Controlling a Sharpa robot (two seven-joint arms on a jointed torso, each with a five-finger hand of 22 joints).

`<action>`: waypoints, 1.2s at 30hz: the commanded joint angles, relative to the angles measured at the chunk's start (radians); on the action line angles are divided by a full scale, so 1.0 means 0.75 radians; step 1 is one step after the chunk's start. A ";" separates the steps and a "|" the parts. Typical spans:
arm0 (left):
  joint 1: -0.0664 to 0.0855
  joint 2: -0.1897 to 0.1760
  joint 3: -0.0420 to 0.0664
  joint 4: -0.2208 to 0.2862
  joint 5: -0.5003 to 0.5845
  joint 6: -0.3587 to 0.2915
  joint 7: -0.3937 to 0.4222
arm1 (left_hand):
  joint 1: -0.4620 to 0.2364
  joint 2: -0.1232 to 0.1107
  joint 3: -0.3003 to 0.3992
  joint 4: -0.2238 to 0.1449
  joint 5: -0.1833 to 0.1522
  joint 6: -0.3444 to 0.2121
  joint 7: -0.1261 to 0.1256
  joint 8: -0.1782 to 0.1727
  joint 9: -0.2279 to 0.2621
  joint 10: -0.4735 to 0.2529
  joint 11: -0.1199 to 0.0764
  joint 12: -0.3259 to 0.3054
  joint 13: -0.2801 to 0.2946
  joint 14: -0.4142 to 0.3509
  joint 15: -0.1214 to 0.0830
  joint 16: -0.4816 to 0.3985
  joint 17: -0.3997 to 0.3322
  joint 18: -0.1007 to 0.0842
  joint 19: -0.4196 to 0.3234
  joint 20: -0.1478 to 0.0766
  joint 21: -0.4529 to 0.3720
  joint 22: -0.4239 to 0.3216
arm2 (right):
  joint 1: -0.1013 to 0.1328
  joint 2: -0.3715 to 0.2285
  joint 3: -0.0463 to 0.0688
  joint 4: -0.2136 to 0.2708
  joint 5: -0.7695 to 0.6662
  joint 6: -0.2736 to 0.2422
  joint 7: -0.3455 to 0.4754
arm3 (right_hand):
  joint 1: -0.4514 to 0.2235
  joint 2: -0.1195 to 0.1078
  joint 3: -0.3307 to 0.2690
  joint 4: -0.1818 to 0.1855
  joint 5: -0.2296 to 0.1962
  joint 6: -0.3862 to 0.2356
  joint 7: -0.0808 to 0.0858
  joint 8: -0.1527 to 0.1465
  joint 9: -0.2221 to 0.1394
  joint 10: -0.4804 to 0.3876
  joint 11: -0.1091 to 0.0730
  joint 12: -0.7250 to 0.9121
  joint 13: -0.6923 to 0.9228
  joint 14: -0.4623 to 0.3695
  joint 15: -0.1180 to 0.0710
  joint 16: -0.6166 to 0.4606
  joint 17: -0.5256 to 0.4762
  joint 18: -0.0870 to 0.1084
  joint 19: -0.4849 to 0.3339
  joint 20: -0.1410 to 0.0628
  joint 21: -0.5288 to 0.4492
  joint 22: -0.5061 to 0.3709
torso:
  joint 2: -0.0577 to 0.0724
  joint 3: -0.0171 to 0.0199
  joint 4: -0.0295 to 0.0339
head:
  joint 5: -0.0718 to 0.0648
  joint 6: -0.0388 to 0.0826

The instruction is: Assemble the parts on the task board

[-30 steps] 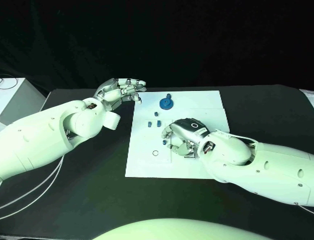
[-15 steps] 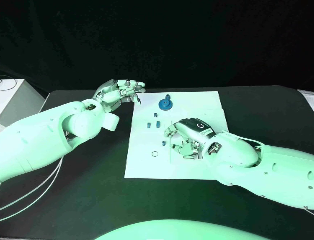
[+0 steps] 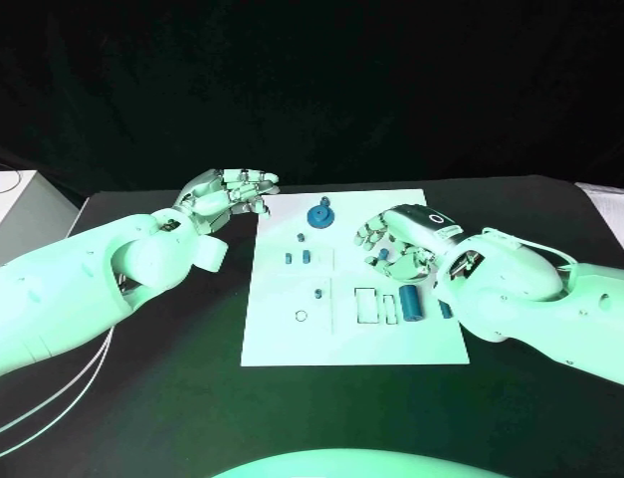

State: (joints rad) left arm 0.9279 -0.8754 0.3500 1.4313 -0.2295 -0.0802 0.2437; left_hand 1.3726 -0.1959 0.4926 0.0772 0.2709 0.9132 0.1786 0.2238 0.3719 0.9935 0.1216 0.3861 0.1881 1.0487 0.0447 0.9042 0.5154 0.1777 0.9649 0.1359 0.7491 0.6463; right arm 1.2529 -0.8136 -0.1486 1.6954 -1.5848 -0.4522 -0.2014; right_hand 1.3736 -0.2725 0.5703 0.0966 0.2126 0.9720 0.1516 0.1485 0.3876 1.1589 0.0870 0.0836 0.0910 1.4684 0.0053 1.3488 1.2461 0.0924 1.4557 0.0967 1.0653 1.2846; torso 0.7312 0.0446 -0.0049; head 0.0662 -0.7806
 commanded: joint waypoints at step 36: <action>0.000 0.005 0.001 -0.004 -0.005 0.025 0.014 | 0.012 -0.002 -0.012 0.004 -0.003 -0.001 0.005 -0.003 -0.002 -0.008 -0.002 -0.003 -0.002 -0.010 0.003 -0.009 -0.003 0.007 0.008 0.004 -0.011 -0.004 | 0.044 0.044 0.001 -0.163 -0.145 0.301 -0.041 | 0.251 0.105 -0.417 0.256 -0.065 0.085 -0.027 -0.026 -0.048 -0.065 -0.011 0.136 -0.016 0.046 -0.013 0.028 -0.013 -0.003 0.031 -0.007 -0.011 0.008 | 0.002 0.0017 0.0021 | -0.040 0.023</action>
State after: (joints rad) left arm 0.9278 -0.8727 0.3498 1.4264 -0.2316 -0.0774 0.2453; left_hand 1.3726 -0.1959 0.4897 0.0801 0.2710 0.9132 0.1786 0.2238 0.3720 0.9935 0.1215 0.3861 0.1874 1.0487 0.0447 0.9003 0.5137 0.1776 0.9649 0.1358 0.7444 0.6444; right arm 1.2867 -0.7815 -0.1480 1.5736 -1.6703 -0.2315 -0.2252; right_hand 1.5715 -0.1922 0.2500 0.2885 0.1590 1.0275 0.1309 0.1238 0.3506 1.0992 0.0817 0.1811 0.0770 1.4665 -0.0006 1.3632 1.2348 0.0924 1.4681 0.0986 1.0509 1.2879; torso 0.7336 0.0456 -0.0035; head 0.0352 -0.7624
